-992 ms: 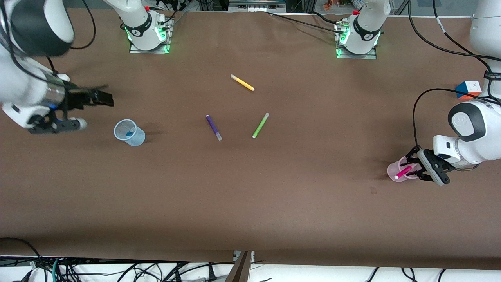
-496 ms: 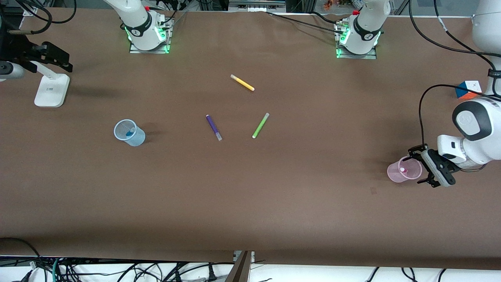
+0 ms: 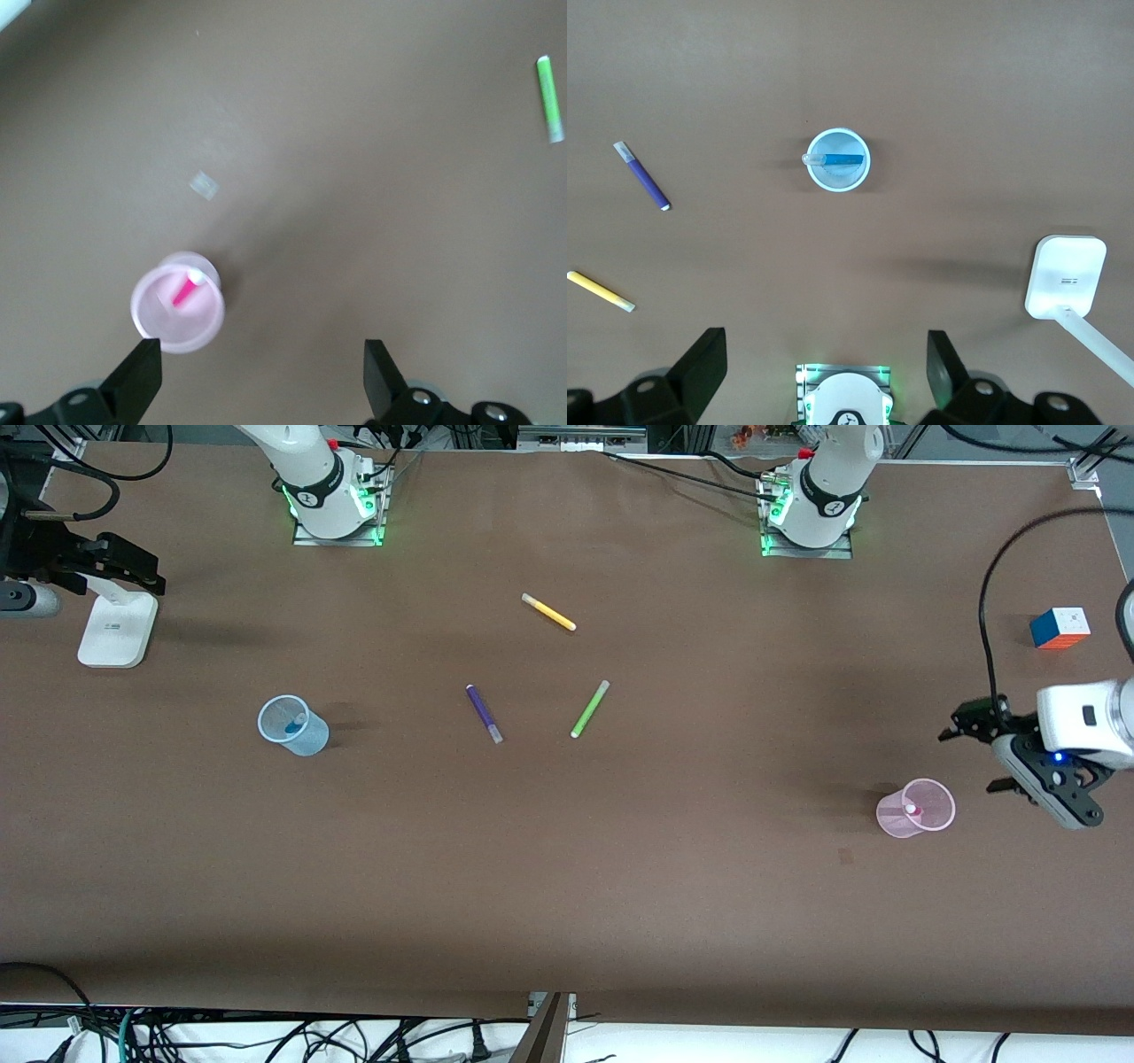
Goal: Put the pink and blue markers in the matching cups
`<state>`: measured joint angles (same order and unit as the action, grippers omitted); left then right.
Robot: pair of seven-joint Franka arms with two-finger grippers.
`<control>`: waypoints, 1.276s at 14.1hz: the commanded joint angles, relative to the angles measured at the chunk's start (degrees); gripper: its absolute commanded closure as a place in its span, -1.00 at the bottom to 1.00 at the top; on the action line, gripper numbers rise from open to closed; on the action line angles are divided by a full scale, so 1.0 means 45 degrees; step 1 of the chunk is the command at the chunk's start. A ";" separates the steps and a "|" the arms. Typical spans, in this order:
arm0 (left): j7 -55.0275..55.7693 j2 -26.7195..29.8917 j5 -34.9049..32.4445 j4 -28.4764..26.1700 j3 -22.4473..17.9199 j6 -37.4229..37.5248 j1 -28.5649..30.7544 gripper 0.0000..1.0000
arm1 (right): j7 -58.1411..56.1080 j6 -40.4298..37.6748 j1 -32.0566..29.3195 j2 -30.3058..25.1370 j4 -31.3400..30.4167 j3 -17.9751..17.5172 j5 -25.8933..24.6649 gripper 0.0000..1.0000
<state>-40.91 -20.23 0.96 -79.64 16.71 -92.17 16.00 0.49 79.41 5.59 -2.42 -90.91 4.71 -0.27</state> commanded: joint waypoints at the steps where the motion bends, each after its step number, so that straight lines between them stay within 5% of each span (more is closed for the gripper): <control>1: 0.3588 0.0470 -0.0857 0.1092 -0.0139 0.1979 -0.1538 -1.00 | 0.0126 -0.0380 -0.0050 0.0226 0.0534 -0.0012 -0.0038 -1.00; 3: 0.7178 0.0861 -0.0877 0.1212 -0.0139 0.2669 -0.2632 -1.00 | 0.0107 -0.0400 -0.0031 0.0304 0.0710 -0.0012 -0.0038 -1.00; 7: 0.9943 0.1155 -0.0857 0.1213 0.0056 0.2748 -0.3612 -1.00 | 0.0107 -0.0400 -0.0031 0.0324 0.0691 -0.0012 -0.0057 -1.00; 16: 1.0126 0.1798 -0.0819 0.0491 -0.0001 0.2399 -0.3750 -1.00 | 0.0068 -0.0400 -0.0051 0.0324 0.0710 0.0008 -0.0038 -1.00; 18: 1.0126 0.2538 -0.0838 -0.0424 -0.0234 0.1930 -0.4235 -1.00 | 0.0068 -0.0400 -0.0051 0.0324 0.0710 0.0008 -0.0038 -1.00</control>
<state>4.24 -14.00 -1.43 -75.90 17.12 -81.20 -0.90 0.49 79.11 5.55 -1.62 -89.50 4.72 -0.27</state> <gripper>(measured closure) 0.000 0.000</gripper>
